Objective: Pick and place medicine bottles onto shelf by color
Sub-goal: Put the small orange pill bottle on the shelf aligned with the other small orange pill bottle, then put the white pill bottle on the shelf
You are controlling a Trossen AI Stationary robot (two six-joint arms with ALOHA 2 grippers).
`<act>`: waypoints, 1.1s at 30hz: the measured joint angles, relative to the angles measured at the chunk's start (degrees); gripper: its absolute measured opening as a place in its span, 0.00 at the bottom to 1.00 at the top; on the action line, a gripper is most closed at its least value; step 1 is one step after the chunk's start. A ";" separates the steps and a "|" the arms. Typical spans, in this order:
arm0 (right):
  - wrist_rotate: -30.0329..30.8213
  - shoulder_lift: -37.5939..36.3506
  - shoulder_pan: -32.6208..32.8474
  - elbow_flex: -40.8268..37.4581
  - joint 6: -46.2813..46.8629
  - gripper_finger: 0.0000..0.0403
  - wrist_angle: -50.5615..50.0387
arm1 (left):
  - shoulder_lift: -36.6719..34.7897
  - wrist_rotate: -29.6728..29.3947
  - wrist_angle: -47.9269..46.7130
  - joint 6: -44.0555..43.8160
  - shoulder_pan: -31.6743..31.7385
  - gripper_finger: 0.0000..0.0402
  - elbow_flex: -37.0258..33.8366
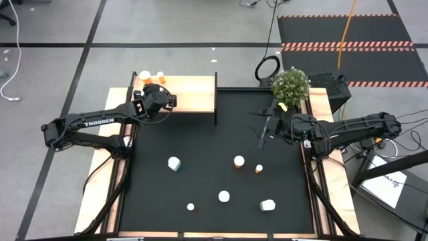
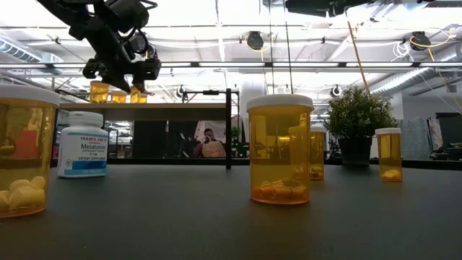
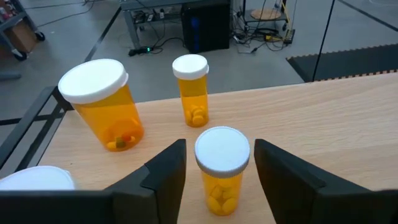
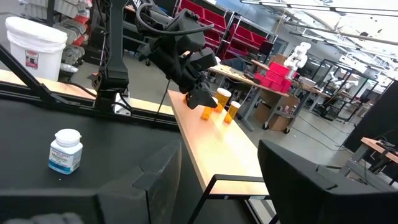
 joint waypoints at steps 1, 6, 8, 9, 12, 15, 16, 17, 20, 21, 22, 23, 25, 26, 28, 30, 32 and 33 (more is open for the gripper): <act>0.01 0.00 -0.01 0.00 0.01 0.52 -0.01 | 0.00 0.00 0.00 0.00 0.00 0.50 0.00; 0.02 0.00 0.01 0.00 0.00 0.52 -0.01 | 0.00 -0.02 0.20 0.46 -0.07 0.55 0.00; 0.00 0.00 0.01 0.00 0.02 0.52 0.01 | 0.00 -0.06 0.47 0.97 -0.36 0.56 0.00; 0.00 0.00 0.01 0.00 0.01 0.52 -0.01 | -0.05 -0.10 0.83 1.53 -0.52 0.57 0.00; 0.00 0.00 0.01 0.00 0.02 0.52 -0.01 | -1.16 -0.28 1.23 1.99 -1.49 0.58 0.26; 0.00 -0.01 0.01 0.00 0.45 0.52 -0.11 | -3.37 -0.35 1.38 2.76 -3.04 0.58 0.35; 0.02 0.00 0.01 0.00 0.63 0.52 -0.14 | -4.15 -0.39 1.60 3.13 -3.72 0.58 0.35; 0.02 -0.01 0.01 0.00 0.81 0.52 -0.31 | -5.00 -0.39 1.63 3.38 -4.44 0.58 0.35; 0.02 0.00 0.00 0.00 1.19 0.52 -0.89 | -8.12 -0.39 1.51 4.66 -7.07 0.58 0.35; 0.02 0.00 0.01 0.00 1.20 0.52 -1.03 | -9.15 -0.49 1.75 4.87 -8.19 0.58 0.35; 0.02 0.00 -0.01 0.00 1.24 0.52 -1.12 | -10.20 -0.52 1.85 5.20 -9.35 0.59 0.35; 0.02 0.00 0.01 0.00 1.25 0.52 -1.21 | -11.18 -0.50 1.82 5.65 -10.61 0.58 0.35; 0.02 0.00 0.00 0.00 1.25 0.52 -1.17 | -12.75 -0.54 2.61 6.97 -13.39 0.58 0.35; 0.05 0.00 0.00 0.00 1.22 0.52 -1.14 | -13.44 -0.52 3.30 7.89 -14.81 0.58 0.35; 0.09 0.00 0.01 0.00 1.23 0.52 -1.12 | -14.74 -0.48 3.80 10.16 -17.75 0.58 0.35; 0.09 0.00 0.00 0.00 1.58 0.52 -1.03 | -15.91 -0.45 5.08 12.09 -20.90 0.58 0.36; 0.12 0.00 0.01 0.00 2.28 0.52 -1.08 | -17.23 -0.36 4.86 13.08 -23.78 0.58 0.37; 0.13 0.00 0.01 0.00 2.72 0.52 -1.13 | -17.77 0.30 4.94 13.74 -25.07 0.58 0.37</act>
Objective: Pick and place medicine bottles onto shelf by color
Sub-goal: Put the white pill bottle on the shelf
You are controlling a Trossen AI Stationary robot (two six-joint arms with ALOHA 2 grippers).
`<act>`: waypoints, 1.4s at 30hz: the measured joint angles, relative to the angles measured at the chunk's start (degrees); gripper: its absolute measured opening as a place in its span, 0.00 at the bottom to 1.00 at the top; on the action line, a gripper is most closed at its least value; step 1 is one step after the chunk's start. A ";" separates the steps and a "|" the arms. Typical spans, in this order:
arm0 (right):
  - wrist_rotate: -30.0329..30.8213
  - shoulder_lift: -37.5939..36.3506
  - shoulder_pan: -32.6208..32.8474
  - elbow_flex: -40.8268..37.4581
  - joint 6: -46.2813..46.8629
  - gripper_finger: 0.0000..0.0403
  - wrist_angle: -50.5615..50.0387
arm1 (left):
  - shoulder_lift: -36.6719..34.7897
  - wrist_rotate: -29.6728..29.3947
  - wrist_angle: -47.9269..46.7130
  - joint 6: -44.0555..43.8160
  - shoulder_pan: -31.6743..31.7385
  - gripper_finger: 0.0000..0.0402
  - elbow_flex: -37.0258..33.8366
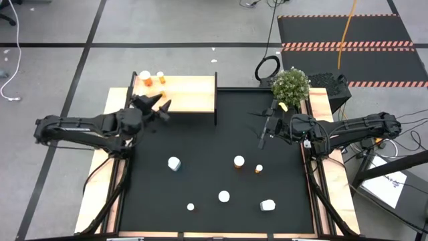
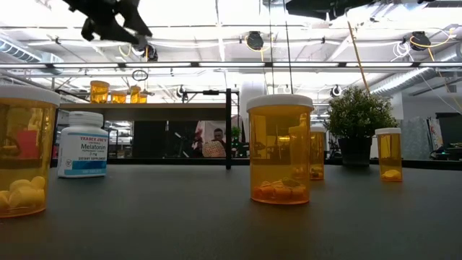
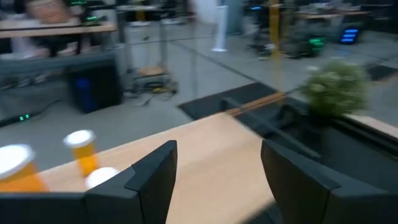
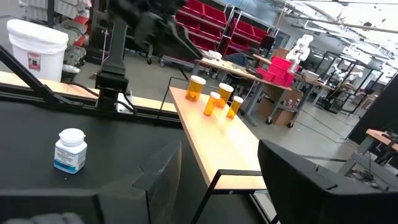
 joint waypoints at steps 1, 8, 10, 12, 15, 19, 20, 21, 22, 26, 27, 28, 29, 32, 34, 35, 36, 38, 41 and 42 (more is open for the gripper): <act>0.00 0.00 0.00 0.00 0.48 0.52 -0.10 | -0.56 1.32 -0.06 0.60 -1.31 0.58 0.00; 0.04 0.46 -0.02 0.00 3.99 0.52 -0.50 | -2.21 9.47 -0.43 1.55 -10.25 0.58 0.00; 0.04 1.05 -0.02 0.00 4.36 0.52 -0.51 | -2.08 9.74 -0.13 2.93 -12.37 0.58 0.00; 0.05 2.00 -0.10 0.00 4.38 0.52 -0.08 | -2.08 9.92 -0.25 4.31 -14.01 0.58 0.00; 0.04 3.88 -0.11 0.00 4.92 0.52 1.17 | -2.08 12.30 -0.26 4.99 -16.20 0.58 0.00; -0.07 6.38 -0.11 0.00 5.07 0.52 3.87 | -1.58 14.60 -0.17 3.96 -18.31 0.58 0.00; -0.11 6.92 -0.11 0.00 5.20 0.52 4.27 | -1.16 14.65 -0.04 3.92 -18.77 0.58 0.02; -0.25 7.46 -0.11 0.00 5.48 0.52 4.62 | -0.63 14.70 0.09 3.94 -19.33 0.58 0.02; -1.04 7.85 -0.11 0.00 5.76 0.52 5.03 | -0.10 14.73 0.31 4.08 -19.71 0.58 0.02; -1.90 8.50 -0.13 0.02 6.77 0.52 5.62 | 2.77 14.73 3.35 5.31 -20.34 0.58 0.04; -2.55 8.50 -0.13 0.02 7.27 0.52 5.53 | 3.54 14.72 3.90 5.85 -20.35 0.58 0.04; -3.45 8.50 -0.13 0.02 7.85 0.52 5.66 | 4.34 14.72 4.78 6.28 -20.33 0.58 0.04; -4.38 8.50 -0.13 0.02 8.31 0.52 5.90 | 5.02 14.70 5.54 6.76 -20.28 0.58 0.05; -6.34 8.50 -0.13 0.02 8.92 0.52 7.42 | 6.68 14.58 6.23 7.74 -20.28 0.58 0.07; -7.65 8.48 -0.13 0.11 8.92 0.52 7.99 | 7.62 14.12 6.47 8.01 -20.19 0.58 0.35; -7.67 8.48 -0.11 0.28 8.91 0.52 7.89 | 8.07 14.07 6.30 8.30 -20.19 0.58 0.86; -7.68 8.48 -0.11 0.46 8.92 0.52 7.85 | 8.61 14.04 6.18 8.46 -20.19 0.58 1.49; -7.67 8.48 -0.11 0.69 8.93 0.52 7.92 | 9.80 13.94 5.01 7.39 -20.25 0.58 3.12; -7.67 8.48 -0.13 0.72 8.89 0.52 8.03 | 12.30 13.88 1.60 5.27 -20.97 0.58 6.10; -7.67 8.48 -0.13 0.72 8.84 0.52 8.03 | 13.32 13.80 0.23 4.75 -21.48 0.58 7.16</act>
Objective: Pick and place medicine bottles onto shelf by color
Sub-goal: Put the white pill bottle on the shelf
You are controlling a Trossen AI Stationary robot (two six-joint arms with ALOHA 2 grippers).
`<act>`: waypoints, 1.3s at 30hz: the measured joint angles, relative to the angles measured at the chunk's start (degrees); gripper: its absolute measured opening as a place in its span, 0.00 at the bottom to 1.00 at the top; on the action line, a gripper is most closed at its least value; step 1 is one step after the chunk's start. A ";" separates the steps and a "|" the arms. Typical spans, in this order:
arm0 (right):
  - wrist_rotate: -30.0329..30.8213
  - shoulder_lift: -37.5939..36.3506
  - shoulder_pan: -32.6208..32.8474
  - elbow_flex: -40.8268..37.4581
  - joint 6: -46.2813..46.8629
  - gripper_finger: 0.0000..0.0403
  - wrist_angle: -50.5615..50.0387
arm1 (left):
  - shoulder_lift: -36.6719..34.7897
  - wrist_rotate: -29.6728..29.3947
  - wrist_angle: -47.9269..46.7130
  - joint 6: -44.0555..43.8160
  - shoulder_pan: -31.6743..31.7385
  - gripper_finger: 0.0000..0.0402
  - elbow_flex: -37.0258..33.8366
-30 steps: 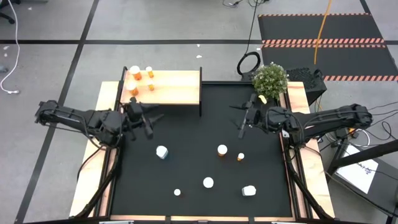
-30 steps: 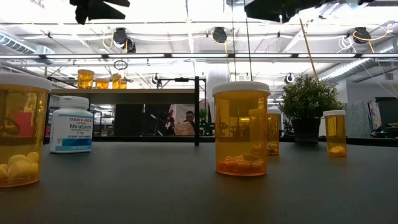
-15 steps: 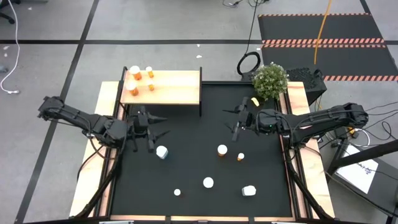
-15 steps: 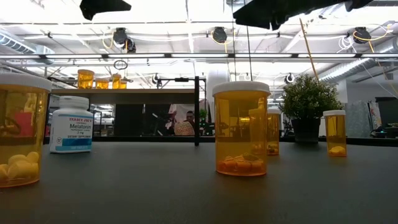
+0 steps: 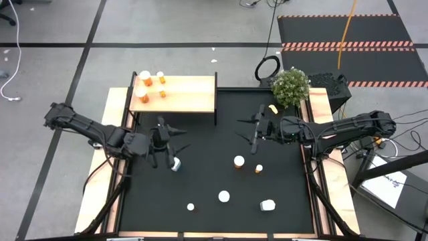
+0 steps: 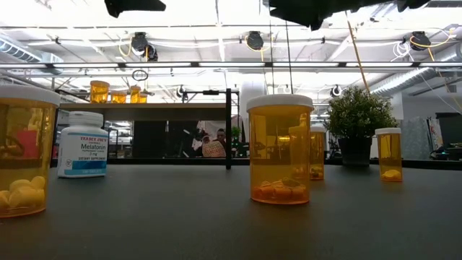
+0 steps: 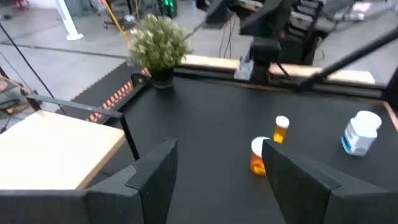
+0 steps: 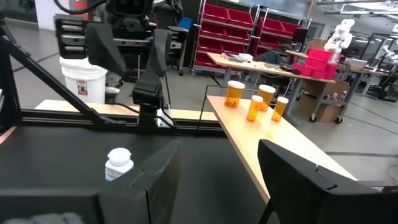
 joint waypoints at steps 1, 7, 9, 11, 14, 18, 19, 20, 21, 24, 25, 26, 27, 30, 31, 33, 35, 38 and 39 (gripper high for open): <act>0.00 0.00 0.00 0.00 -0.22 0.52 0.02 | 1.14 -0.03 -1.29 -0.38 -0.43 0.58 1.10; 0.00 0.00 0.00 0.00 -1.54 0.52 0.04 | 7.25 -0.02 -7.31 -1.76 -3.23 0.58 5.38; 0.00 0.00 -0.07 0.00 -1.92 0.52 0.05 | 8.56 0.05 -8.46 -2.29 -4.25 0.58 5.99; -0.01 0.00 -0.39 0.00 -2.35 0.52 0.05 | 9.54 0.33 -8.89 -3.31 -5.29 0.59 6.02; 0.00 0.00 -1.13 0.00 -2.56 0.52 0.07 | 10.66 0.41 -9.65 -4.44 -6.61 0.59 6.04; -0.02 0.00 -2.21 0.00 -2.56 0.52 0.41 | 11.97 0.46 -9.78 -6.41 -7.39 0.59 6.07; -0.02 0.00 -2.45 0.00 -2.57 0.52 0.86 | 12.30 0.45 -9.79 -7.68 -7.36 0.59 6.07; -0.02 0.00 -2.65 0.00 -2.58 0.52 1.21 | 12.60 0.44 -9.86 -8.81 -7.35 0.59 6.07; -0.02 0.00 -2.88 0.00 -2.58 0.52 1.56 | 12.97 0.43 -10.15 -9.62 -7.35 0.59 6.07; -0.02 0.00 -3.32 0.00 -2.66 0.52 2.29 | 14.41 0.39 -13.96 -12.88 -7.68 0.59 6.11; -0.02 0.00 -3.39 0.00 -2.91 0.52 2.46 | 14.67 0.26 -16.01 -14.83 -7.98 0.59 6.11; -0.02 0.00 -3.41 0.00 -3.05 0.52 2.57 | 14.90 -0.27 -17.80 -17.13 -8.24 0.59 6.11; -0.02 0.00 -3.48 0.00 -3.10 0.52 2.60 | 15.09 -1.07 -19.65 -19.78 -8.47 0.59 6.11; -0.13 0.00 -3.81 0.00 -3.08 0.52 2.91 | 15.53 -2.26 -26.33 -28.05 -9.12 0.59 6.07; -0.13 0.00 -3.90 0.00 -3.06 0.52 2.91 | 15.48 -2.47 -27.49 -30.56 -9.14 0.59 6.07; -0.13 0.00 -4.06 0.00 -3.03 0.52 2.85 | 15.38 -2.61 -29.40 -34.68 -9.12 0.59 6.07; -0.13 0.00 -4.07 0.00 -2.72 0.52 2.71 | 15.44 -2.39 -31.13 -38.07 -9.25 0.59 6.07; -0.21 0.00 -4.04 0.00 -1.91 0.52 2.60 | 15.46 -1.86 -32.19 -41.04 -9.80 0.59 5.45; -0.61 0.00 -4.04 0.00 -1.51 0.52 2.62 | 15.85 -1.68 -32.24 -41.63 -9.98 0.59 5.08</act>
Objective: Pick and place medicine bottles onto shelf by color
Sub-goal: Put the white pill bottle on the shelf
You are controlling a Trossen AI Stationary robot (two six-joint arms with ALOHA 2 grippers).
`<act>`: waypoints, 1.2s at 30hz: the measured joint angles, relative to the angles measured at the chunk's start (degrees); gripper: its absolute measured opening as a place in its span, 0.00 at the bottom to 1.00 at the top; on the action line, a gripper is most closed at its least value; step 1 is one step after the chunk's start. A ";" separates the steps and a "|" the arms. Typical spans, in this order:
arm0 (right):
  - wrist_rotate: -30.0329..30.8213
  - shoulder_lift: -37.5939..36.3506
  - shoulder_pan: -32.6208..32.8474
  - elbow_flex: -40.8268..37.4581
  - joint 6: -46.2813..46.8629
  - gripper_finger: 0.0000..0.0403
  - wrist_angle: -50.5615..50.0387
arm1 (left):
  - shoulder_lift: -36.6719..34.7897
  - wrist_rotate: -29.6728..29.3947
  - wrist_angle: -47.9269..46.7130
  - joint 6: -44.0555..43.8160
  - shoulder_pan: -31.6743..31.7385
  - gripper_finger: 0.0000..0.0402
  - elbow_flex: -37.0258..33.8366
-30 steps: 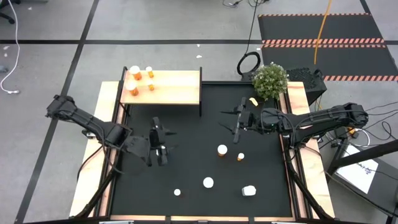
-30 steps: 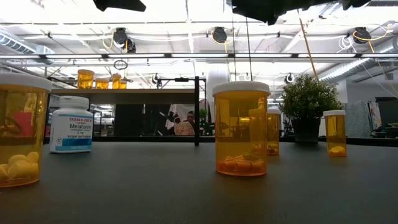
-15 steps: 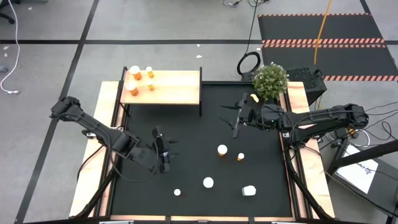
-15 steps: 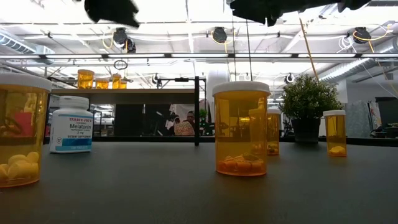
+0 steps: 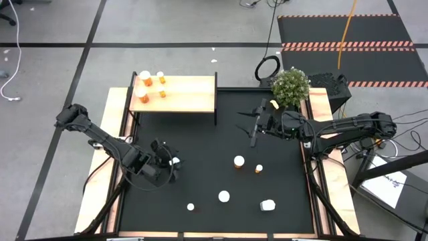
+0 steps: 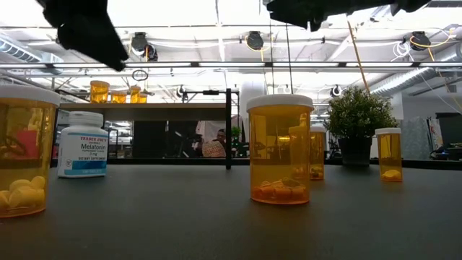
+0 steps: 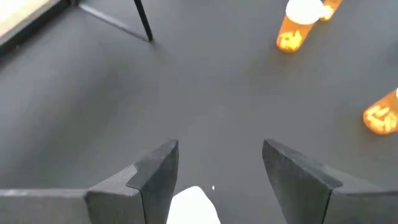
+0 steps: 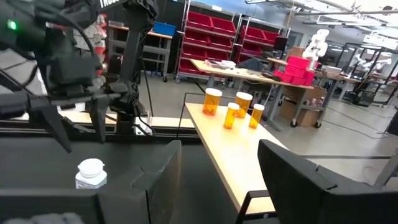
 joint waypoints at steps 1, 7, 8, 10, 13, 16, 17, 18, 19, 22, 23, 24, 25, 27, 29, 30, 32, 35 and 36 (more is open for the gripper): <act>-0.89 0.00 0.00 0.00 0.31 0.52 0.00 | 0.42 0.18 -0.02 -0.72 -0.20 0.59 -0.36; -2.38 0.00 0.02 0.00 1.31 0.52 -0.58 | 3.30 0.65 -0.79 -8.12 -1.65 0.59 -3.03; -2.37 0.00 0.02 0.00 1.33 0.52 -0.87 | 3.65 0.67 -1.21 -9.26 -1.65 0.59 -3.38; -2.36 0.00 0.00 0.00 1.35 0.52 -1.60 | 4.41 0.45 -1.25 -11.48 -1.36 0.59 -3.50; -2.34 -0.01 0.02 0.00 1.55 0.52 -1.75 | 5.06 -0.07 -4.01 -15.35 -0.35 0.59 -3.68; -2.32 -0.02 0.02 0.00 1.73 0.52 -1.81 | 4.89 -1.11 -4.92 -17.80 0.57 0.59 -3.61; -2.32 -0.02 0.02 0.00 1.74 0.52 -1.79 | 4.95 -1.05 -5.66 -18.31 0.76 0.59 -3.61; -2.32 -0.02 0.02 0.00 1.75 0.52 -1.77 | 4.96 -0.99 -6.14 -18.99 0.96 0.59 -3.61; -2.32 -0.02 0.02 0.00 1.75 0.52 -1.77 | 4.94 -0.97 -6.33 -19.54 0.93 0.59 -3.61; -2.32 -0.02 0.02 0.00 1.74 0.52 -1.81 | 4.94 -0.92 -6.10 -19.75 0.25 0.59 -3.61; -2.34 -0.02 0.02 0.00 1.70 0.52 -1.79 | 4.94 -0.69 -5.91 -19.64 -0.18 0.59 -3.61; -2.34 -0.02 0.02 0.00 1.68 0.52 -1.81 | 4.94 -0.30 -5.87 -19.32 -0.54 0.59 -3.61; -2.34 -0.02 0.02 0.00 1.66 0.52 -1.87 | 4.94 0.17 -5.88 -19.07 -0.79 0.60 -3.61; -2.34 -0.02 0.02 0.00 1.62 0.52 -1.94 | 4.94 0.45 -5.92 -19.80 -1.20 0.64 -3.61; -2.34 -0.02 0.02 0.00 1.55 0.52 -1.97 | 4.94 0.49 -5.90 -20.42 -1.24 0.71 -3.61; -2.34 -0.02 0.02 0.00 1.50 0.52 -1.99 | 4.94 0.49 -5.88 -20.60 -1.24 0.74 -3.61; -2.34 -0.02 0.02 0.00 1.42 0.52 -2.01 | 5.39 0.47 -5.64 -21.15 -1.23 0.82 -3.61; -2.34 -0.02 0.02 0.00 1.34 0.52 -2.15 | 7.25 1.31 -5.57 -21.60 -1.24 0.93 -3.61; -2.34 -0.02 0.02 0.00 1.33 0.52 -2.16 | 7.94 1.82 -5.53 -21.94 -1.22 0.96 -3.61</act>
